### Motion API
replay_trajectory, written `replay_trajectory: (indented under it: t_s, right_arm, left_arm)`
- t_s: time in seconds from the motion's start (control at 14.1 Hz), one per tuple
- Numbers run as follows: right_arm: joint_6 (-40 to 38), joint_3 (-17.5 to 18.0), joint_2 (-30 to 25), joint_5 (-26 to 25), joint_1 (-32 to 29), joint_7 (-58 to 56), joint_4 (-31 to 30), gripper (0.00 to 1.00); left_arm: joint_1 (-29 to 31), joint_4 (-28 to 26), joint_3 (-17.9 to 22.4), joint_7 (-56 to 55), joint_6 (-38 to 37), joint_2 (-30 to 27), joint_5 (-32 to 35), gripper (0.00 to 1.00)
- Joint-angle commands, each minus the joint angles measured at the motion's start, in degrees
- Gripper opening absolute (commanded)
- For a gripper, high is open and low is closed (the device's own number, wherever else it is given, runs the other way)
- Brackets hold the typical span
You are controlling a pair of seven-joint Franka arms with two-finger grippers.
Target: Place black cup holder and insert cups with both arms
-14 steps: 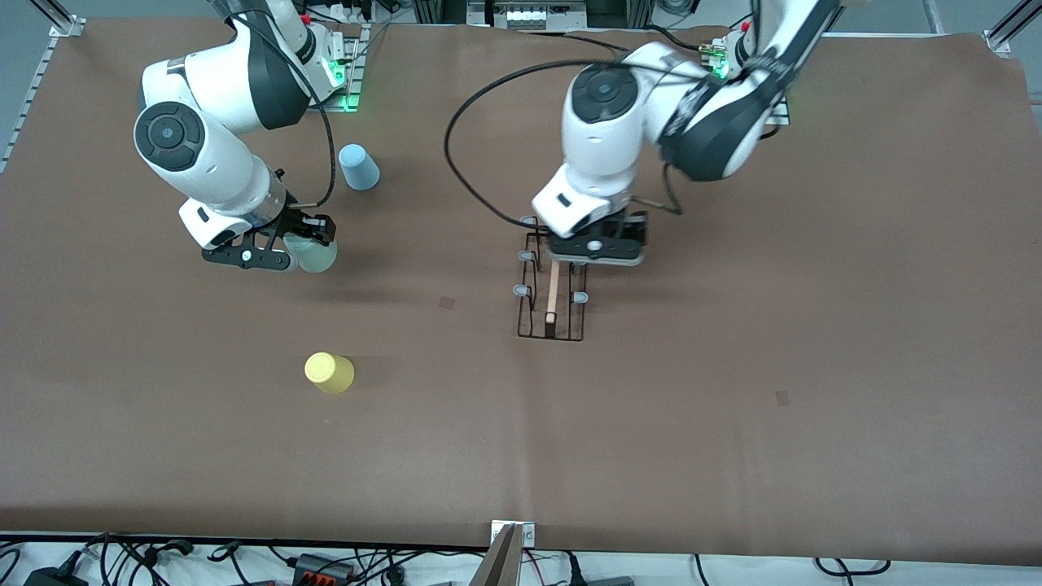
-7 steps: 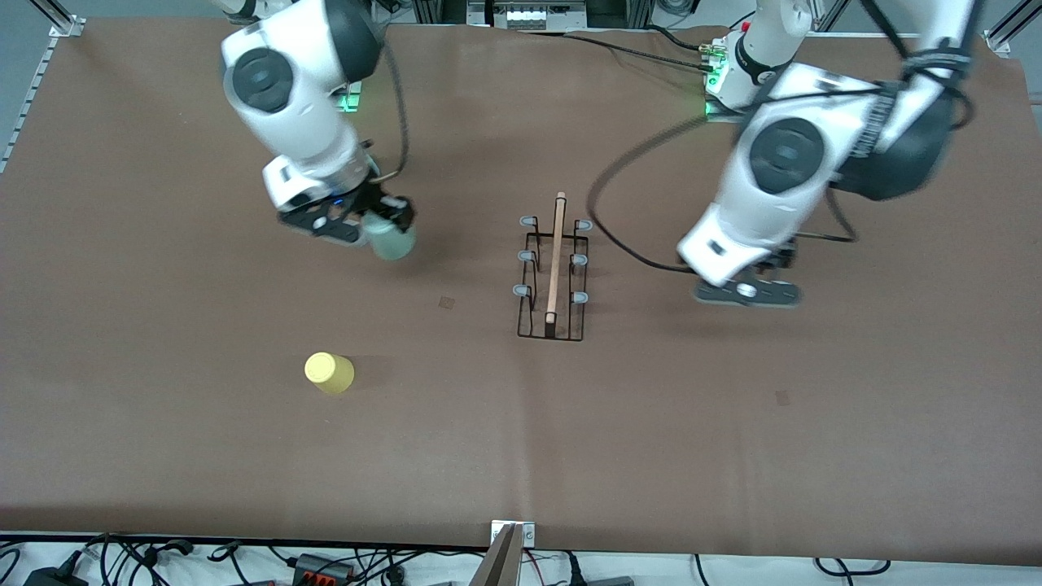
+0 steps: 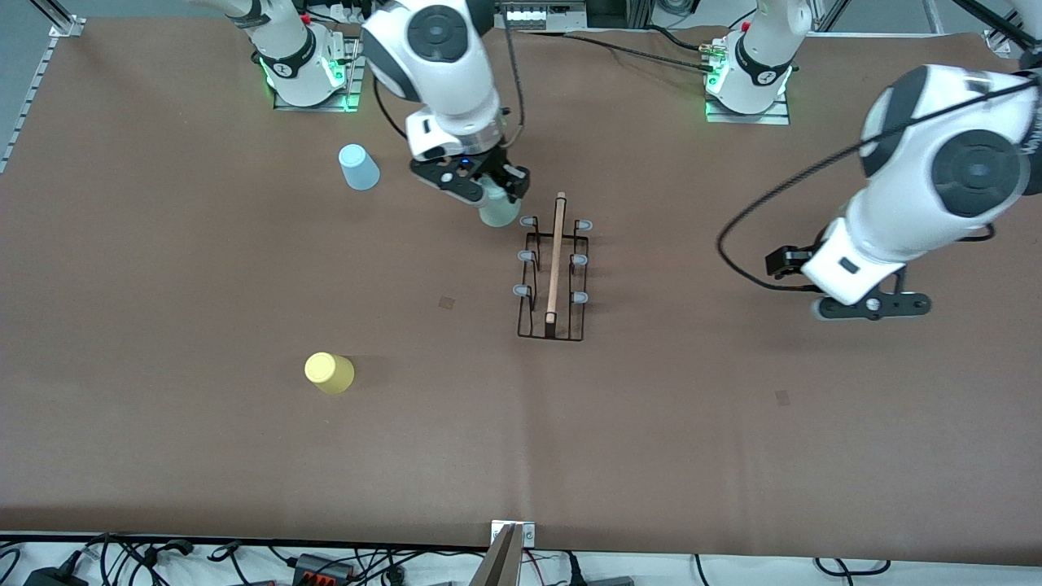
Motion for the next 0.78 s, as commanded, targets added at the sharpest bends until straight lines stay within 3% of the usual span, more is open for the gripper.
replay_trajectory:
  t_s: [0.0, 0.36, 0.5, 0.64, 0.71]
  right_arm:
    - [1.83, -0.42, 4.18, -3.34, 2.05, 4.31, 3.05, 0.05]
    - [4.56, -0.42, 5.85, -3.17, 2.92, 4.32, 3.14, 0.05]
    - [5.44, -0.42, 7.16, -3.26, 3.10, 4.32, 3.32, 0.07]
    - [7.54, -0.42, 7.87, -3.26, 3.54, 4.32, 3.41, 0.23]
    - [7.81, -0.42, 8.31, -3.26, 3.54, 4.32, 3.41, 0.55]
  left_arm:
    - [1.25, -0.72, -0.53, 3.28, -1.48, -2.54, -1.81, 1.00]
    - [1.43, 0.24, -0.09, 6.00, -5.35, -7.02, -1.90, 1.00]
    - [2.39, 3.92, 0.18, 11.68, -8.49, -6.86, -1.55, 1.00]
    - [3.01, 3.94, 1.31, 14.79, -8.17, -5.89, -2.85, 1.00]
    - [2.32, 3.50, 3.93, 14.80, -7.64, -6.67, -5.04, 1.00]
